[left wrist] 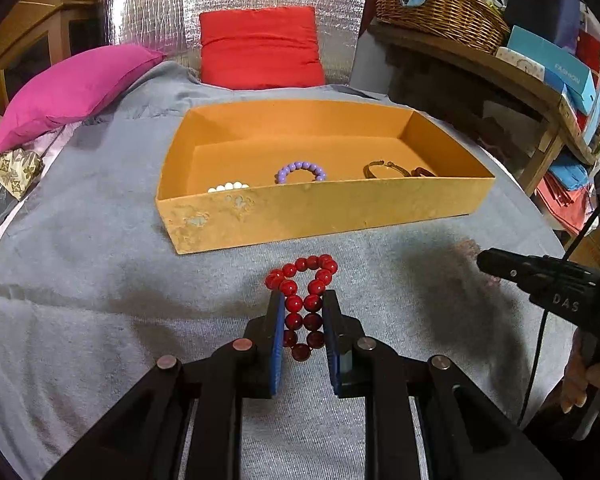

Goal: Organize jewelry
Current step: 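Carry both bracelets over the orange box and open both tools to release them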

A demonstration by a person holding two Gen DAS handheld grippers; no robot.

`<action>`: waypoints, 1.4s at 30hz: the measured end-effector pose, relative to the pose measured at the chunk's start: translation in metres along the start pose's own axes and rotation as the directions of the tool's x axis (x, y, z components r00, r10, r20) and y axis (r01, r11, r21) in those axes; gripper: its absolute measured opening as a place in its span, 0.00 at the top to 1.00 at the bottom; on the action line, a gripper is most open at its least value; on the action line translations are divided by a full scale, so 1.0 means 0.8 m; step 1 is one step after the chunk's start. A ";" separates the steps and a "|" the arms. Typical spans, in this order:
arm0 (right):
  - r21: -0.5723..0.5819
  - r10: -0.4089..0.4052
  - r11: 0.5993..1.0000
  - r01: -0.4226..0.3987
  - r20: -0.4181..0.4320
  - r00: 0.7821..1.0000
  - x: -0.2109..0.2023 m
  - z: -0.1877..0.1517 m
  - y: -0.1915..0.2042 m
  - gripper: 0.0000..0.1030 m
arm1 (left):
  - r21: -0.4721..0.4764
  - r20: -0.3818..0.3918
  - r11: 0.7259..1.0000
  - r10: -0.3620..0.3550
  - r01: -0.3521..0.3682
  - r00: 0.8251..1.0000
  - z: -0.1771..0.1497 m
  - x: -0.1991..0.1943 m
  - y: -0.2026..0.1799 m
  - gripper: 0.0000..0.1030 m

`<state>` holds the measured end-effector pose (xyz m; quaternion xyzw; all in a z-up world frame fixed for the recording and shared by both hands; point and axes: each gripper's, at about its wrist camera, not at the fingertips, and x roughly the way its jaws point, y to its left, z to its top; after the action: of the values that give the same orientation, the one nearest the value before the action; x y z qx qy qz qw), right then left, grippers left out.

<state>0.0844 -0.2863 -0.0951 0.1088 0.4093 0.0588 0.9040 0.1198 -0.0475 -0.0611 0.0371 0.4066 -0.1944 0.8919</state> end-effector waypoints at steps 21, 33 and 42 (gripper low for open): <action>0.022 0.120 0.992 -0.125 0.166 0.979 -0.057 0.027 0.030 0.85 | -0.060 0.196 0.989 0.143 -0.133 0.970 0.028 -0.067 0.004 0.81; 0.020 0.152 0.986 -0.166 0.310 0.938 -0.103 0.084 0.051 0.85 | -0.067 0.263 0.976 0.216 -0.205 0.940 0.065 -0.105 0.001 0.81; 0.020 0.200 0.974 -0.225 0.385 0.901 -0.109 0.137 0.072 0.85 | -0.086 0.318 0.963 0.268 -0.254 0.909 0.115 -0.109 0.004 0.81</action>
<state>0.1087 -0.2636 0.0526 0.1909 0.2137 0.1215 0.9503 0.1344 -0.0377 0.0643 0.0392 0.2487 -0.0682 0.9654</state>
